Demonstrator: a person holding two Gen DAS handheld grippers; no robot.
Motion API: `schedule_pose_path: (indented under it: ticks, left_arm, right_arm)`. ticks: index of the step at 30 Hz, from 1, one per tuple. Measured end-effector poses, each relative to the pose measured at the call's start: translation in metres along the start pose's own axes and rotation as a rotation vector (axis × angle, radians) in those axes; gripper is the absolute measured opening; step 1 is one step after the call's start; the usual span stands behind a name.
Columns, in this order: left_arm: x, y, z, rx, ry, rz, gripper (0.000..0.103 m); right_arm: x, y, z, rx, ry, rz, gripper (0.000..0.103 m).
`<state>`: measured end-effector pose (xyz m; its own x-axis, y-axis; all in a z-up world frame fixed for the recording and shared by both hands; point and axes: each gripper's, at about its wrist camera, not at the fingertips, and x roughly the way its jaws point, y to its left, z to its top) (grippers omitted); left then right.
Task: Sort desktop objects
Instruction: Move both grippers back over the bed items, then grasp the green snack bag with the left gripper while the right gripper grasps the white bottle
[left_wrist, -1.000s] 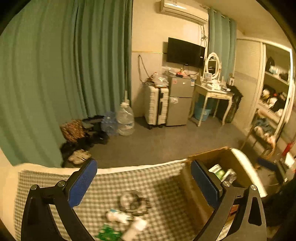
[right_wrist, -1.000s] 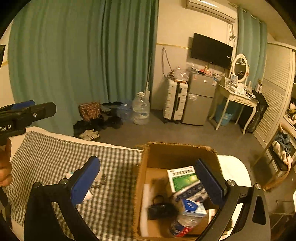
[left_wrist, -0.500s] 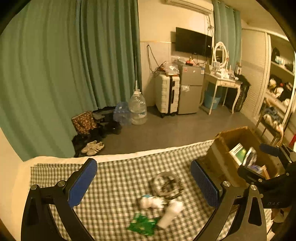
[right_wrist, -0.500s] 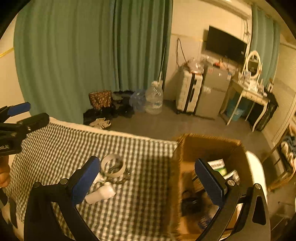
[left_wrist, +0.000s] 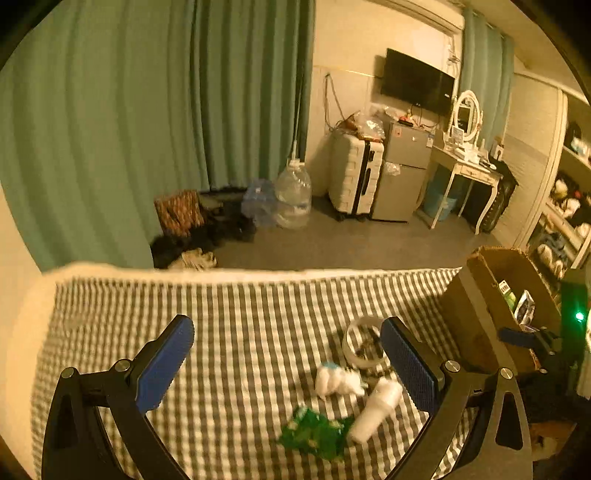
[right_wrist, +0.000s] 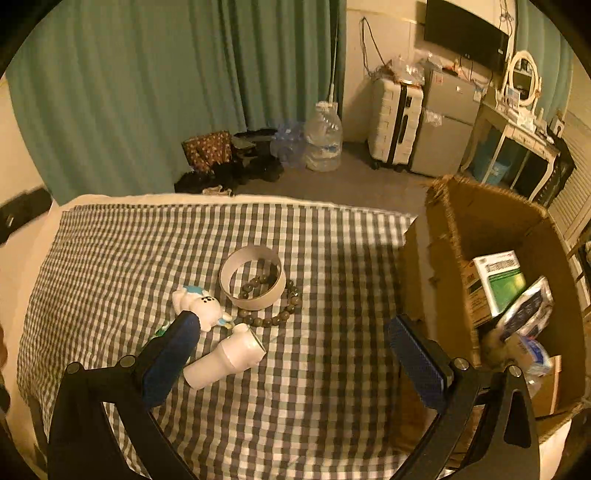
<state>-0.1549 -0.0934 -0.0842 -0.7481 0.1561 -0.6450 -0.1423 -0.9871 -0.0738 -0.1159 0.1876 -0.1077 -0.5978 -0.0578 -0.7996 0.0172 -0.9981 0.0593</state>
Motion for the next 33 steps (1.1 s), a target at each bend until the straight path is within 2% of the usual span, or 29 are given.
schedule_pose_path:
  ticks: [3, 5, 10, 13, 18, 22, 25, 30, 33]
  left_arm:
    - [0.010, 0.016, -0.019, -0.035, 0.018, 0.030, 0.103]
    - [0.020, 0.027, -0.031, -0.057, 0.067, 0.061, 0.103]
    - [0.026, 0.023, -0.055, 0.053, 0.041, 0.130, 0.103]
    - [0.031, 0.020, -0.071, 0.026, 0.049, 0.101, 0.103]
    - [0.052, 0.008, -0.108, 0.051, 0.075, 0.090, 0.103]
    - [0.071, 0.003, -0.139, 0.056, 0.123, 0.066, 0.103]
    - [0.080, -0.001, -0.152, 0.060, 0.137, 0.048, 0.103]
    - [0.091, -0.011, -0.165, 0.056, 0.145, -0.009, 0.103]
    - [0.103, -0.019, -0.170, 0.076, 0.167, -0.025, 0.103]
  right_arm:
    - [0.015, 0.009, -0.007, 0.006, 0.044, 0.062, 0.103]
    - [0.018, 0.018, -0.011, -0.019, 0.028, 0.073, 0.103]
    - [0.022, 0.031, -0.027, -0.047, -0.051, 0.079, 0.103]
    - [0.037, 0.032, -0.036, -0.038, -0.011, 0.142, 0.103]
    - [0.054, 0.027, -0.054, -0.063, -0.015, 0.086, 0.103]
    - [0.070, 0.022, -0.057, -0.039, 0.002, 0.099, 0.103]
    - [0.081, 0.018, -0.058, 0.004, 0.020, 0.120, 0.103]
    - [0.099, 0.025, -0.057, -0.024, 0.048, 0.078, 0.096]
    - [0.110, 0.030, -0.053, -0.029, 0.064, 0.084, 0.094]
